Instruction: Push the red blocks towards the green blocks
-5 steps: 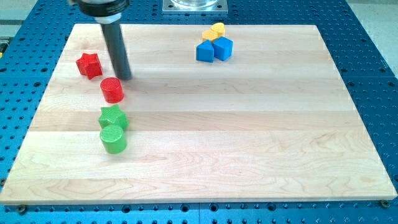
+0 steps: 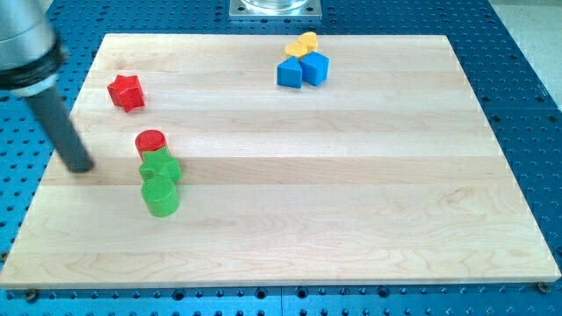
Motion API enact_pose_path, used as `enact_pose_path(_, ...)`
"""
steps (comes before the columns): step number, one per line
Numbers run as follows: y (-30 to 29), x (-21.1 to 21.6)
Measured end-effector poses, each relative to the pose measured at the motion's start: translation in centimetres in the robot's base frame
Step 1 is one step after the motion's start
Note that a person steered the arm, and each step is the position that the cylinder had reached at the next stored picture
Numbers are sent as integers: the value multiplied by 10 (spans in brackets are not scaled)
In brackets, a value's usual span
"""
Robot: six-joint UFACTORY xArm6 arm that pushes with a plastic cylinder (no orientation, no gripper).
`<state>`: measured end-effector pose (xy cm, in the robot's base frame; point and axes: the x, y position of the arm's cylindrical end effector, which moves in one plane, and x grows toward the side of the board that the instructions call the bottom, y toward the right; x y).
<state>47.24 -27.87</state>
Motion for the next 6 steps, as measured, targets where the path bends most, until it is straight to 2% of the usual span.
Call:
enact_pose_path(1,-17,-59)
enact_pose_path(2,6,-125)
enact_pose_path(4,101,-140)
enact_pose_path(6,120,-104)
